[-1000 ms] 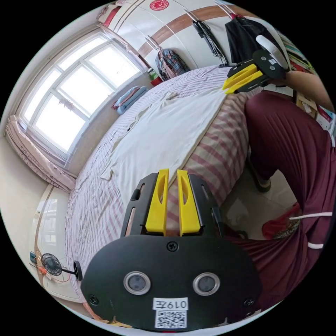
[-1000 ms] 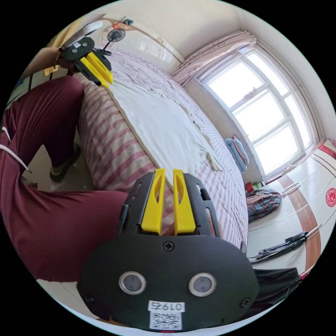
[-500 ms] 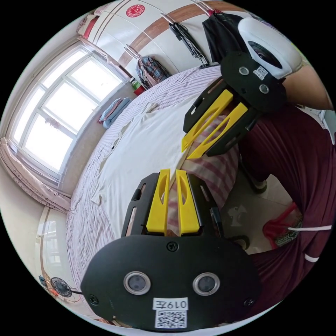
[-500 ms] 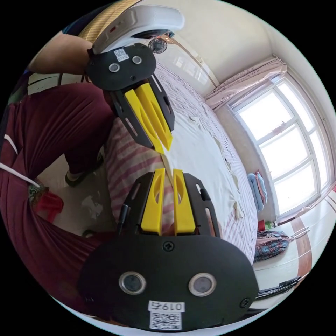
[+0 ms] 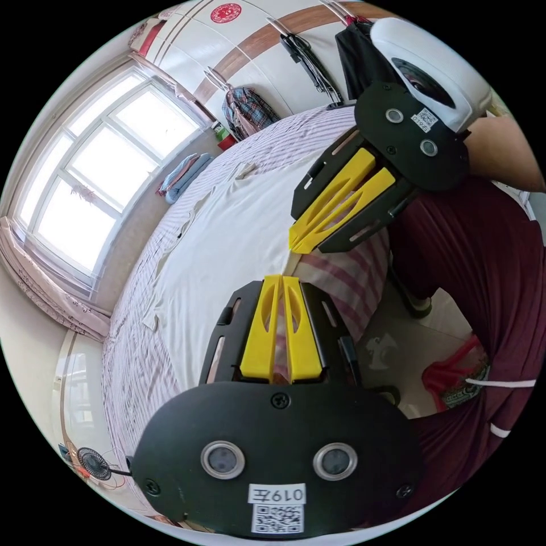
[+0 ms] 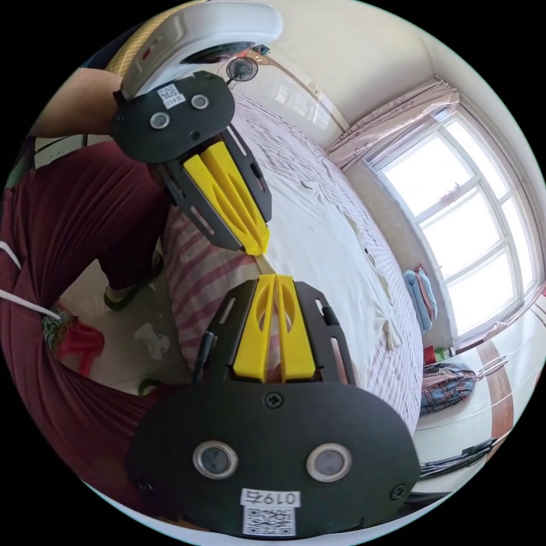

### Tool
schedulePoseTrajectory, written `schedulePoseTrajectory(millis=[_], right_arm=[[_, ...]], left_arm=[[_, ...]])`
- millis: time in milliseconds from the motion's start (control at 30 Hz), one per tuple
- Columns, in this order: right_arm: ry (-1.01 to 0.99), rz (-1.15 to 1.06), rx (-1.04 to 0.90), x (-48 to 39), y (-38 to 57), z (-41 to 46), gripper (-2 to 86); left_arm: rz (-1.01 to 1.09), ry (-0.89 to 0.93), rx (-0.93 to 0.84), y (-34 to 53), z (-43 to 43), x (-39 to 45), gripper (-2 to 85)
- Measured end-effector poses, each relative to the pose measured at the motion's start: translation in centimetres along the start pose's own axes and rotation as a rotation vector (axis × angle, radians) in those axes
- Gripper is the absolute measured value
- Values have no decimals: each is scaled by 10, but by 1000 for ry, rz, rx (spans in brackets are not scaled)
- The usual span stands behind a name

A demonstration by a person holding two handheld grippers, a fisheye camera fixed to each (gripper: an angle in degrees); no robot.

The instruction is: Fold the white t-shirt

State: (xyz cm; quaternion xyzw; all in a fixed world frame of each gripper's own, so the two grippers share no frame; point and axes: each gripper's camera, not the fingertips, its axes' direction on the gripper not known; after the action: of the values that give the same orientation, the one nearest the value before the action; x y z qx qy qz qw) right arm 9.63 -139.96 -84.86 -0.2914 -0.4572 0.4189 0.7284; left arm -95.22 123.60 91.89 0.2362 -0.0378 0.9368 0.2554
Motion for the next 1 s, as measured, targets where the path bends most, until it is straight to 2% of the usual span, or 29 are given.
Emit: schedulePoseTrajectory(millis=[367,633,733,1000], right_arm=[[-45,-42,-23,2,-19,-13,-9],[96,-120,-38,-22,-36,-14,25],[92,-105,-34,-19,-39,-20,53],[11,-7,41,3,-54,-41,56]], left_arm=[[39,-7,-21,-2,-2,12,6],[38,-75,-26,0,-7,23,5],[20,-80,-15,8,-15,19,5],[-27,-105,-48,45,-29,-6,6]])
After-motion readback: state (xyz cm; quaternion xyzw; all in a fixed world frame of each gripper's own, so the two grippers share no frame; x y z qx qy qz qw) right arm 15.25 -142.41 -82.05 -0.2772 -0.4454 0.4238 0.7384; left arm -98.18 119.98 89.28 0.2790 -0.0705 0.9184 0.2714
